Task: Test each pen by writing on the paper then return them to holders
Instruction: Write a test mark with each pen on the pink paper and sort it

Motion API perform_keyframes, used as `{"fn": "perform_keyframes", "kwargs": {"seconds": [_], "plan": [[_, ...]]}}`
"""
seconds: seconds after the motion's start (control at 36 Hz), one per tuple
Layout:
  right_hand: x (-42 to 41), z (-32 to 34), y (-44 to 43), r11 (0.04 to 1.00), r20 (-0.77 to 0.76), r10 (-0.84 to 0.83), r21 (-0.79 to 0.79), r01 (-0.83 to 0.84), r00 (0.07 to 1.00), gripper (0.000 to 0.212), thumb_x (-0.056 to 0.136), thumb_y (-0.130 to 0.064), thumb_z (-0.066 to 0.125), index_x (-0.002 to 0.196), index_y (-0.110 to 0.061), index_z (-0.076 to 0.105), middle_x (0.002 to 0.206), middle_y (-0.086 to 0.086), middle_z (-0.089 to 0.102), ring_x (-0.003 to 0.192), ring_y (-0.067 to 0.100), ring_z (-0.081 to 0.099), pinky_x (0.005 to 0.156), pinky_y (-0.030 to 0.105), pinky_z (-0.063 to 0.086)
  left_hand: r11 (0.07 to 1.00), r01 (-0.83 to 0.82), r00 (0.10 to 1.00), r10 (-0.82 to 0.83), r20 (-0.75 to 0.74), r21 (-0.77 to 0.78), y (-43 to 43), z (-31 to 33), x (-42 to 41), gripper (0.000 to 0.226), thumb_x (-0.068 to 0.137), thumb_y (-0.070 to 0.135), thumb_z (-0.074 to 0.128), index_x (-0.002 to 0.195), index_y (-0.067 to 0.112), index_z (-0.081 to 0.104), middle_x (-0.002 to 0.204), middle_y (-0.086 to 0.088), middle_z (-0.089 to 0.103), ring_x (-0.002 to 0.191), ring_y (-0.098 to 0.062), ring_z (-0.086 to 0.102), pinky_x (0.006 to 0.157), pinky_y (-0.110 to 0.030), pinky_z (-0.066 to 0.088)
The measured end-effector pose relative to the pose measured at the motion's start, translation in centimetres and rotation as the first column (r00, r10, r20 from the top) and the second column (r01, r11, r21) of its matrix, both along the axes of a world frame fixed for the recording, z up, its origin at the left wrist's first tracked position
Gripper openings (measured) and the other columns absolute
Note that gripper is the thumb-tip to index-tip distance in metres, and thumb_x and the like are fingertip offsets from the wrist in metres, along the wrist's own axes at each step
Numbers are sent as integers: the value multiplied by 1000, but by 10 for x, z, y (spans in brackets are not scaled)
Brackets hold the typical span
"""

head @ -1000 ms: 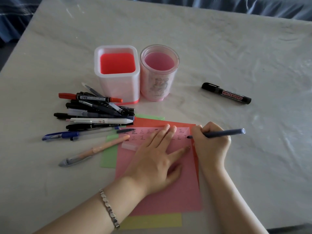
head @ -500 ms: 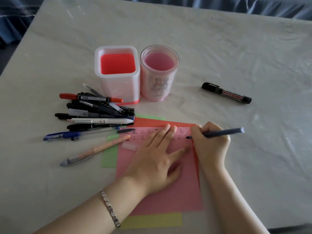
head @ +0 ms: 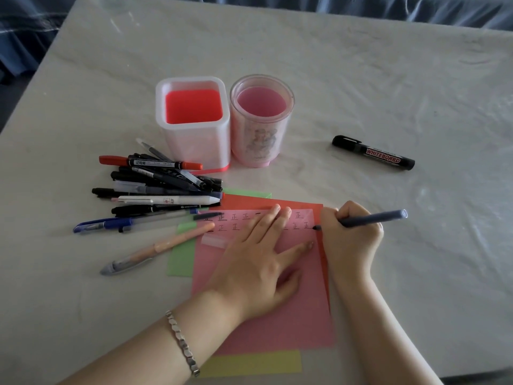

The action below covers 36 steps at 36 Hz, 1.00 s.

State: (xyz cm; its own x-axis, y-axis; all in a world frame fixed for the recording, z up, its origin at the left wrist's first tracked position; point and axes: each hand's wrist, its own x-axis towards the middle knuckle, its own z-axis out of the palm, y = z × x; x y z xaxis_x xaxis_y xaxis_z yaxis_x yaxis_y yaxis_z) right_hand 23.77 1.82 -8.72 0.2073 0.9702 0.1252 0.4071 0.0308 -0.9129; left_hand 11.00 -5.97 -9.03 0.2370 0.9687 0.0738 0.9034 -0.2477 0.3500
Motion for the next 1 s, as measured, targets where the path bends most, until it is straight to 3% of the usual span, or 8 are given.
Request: {"fn": "perform_keyframes", "kwargs": {"seconds": [0.14, 0.33, 0.47, 0.56, 0.75, 0.83, 0.94, 1.0], "plan": [[1, 3, 2, 998, -86, -60, 3, 61, 994, 36, 71, 4, 56, 48, -8, 30, 41, -5, 26, 43, 7, 27, 43, 16, 24, 1000, 1, 1000, -1, -3, 17, 0, -1, 0, 45, 83, 43, 41, 121, 32, 61, 140, -21, 44, 132, -35, 38, 108, -38, 17], [-1, 11, 1, 995, -198, -95, -7, 96, 976, 36, 82, -11, 62, 53, -15, 42, 49, 0, 42, 53, 16, 46, 52, 19, 37, 998, 20, 999, -18, -29, 52, 0, -2, 1, 44, 83, 41, 40, 118, 27, 64, 136, -23, 47, 129, -37, 42, 107, -40, 21], [4, 18, -10, 995, -214, -63, -84, 45, 975, 36, 81, -23, 68, 54, -14, 45, 49, 2, 50, 47, 12, 42, 51, 25, 37, 983, -2, 1000, 0, 12, 185, -4, -2, 0, 36, 87, 32, 44, 114, 17, 62, 127, -19, 56, 125, -35, 46, 105, -42, 27], [9, 19, -22, 993, -211, -47, -112, 24, 976, 38, 80, -23, 69, 53, -11, 45, 39, -8, 45, 43, 8, 40, 45, 17, 34, 964, -76, 997, 77, 5, 256, -8, 2, -9, 36, 88, 30, 44, 118, 15, 59, 120, -11, 62, 116, -27, 46, 97, -38, 30], [15, 26, -40, 988, -187, 2, -153, -31, 982, 33, 83, -18, 66, 59, -5, 47, 45, -2, 45, 37, 2, 40, 40, 11, 30, 943, -222, 963, 251, -95, 246, -30, 7, -52, 43, 83, 34, 43, 109, 7, 64, 108, -10, 62, 99, -24, 44, 82, -36, 35], [13, 27, -43, 984, -168, 38, -167, -67, 985, 33, 83, -18, 65, 59, -6, 47, 38, -9, 48, 38, 1, 45, 41, 11, 30, 930, -229, 957, 270, -110, 287, -37, 3, -66, 20, 78, 23, 66, 92, 9, 67, 104, -7, 59, 92, -24, 44, 73, -39, 47], [10, 29, -46, 981, -195, 78, -159, -110, 978, 33, 83, -20, 65, 57, -10, 47, 37, -7, 49, 39, 6, 42, 41, 12, 31, 931, -239, 962, 266, -65, 275, -37, 4, -74, 20, 71, 19, 77, 85, 10, 65, 95, -2, 58, 87, -20, 43, 74, -29, 35], [6, 35, -48, 977, -224, 111, -157, -148, 968, 30, 85, -19, 63, 59, -10, 49, 38, -6, 51, 37, 4, 43, 42, 12, 34, 922, -260, 963, 269, 10, 288, -38, 10, -72, 15, 82, 25, 62, 87, 11, 64, 93, -1, 58, 87, -19, 43, 77, -27, 34]]}}
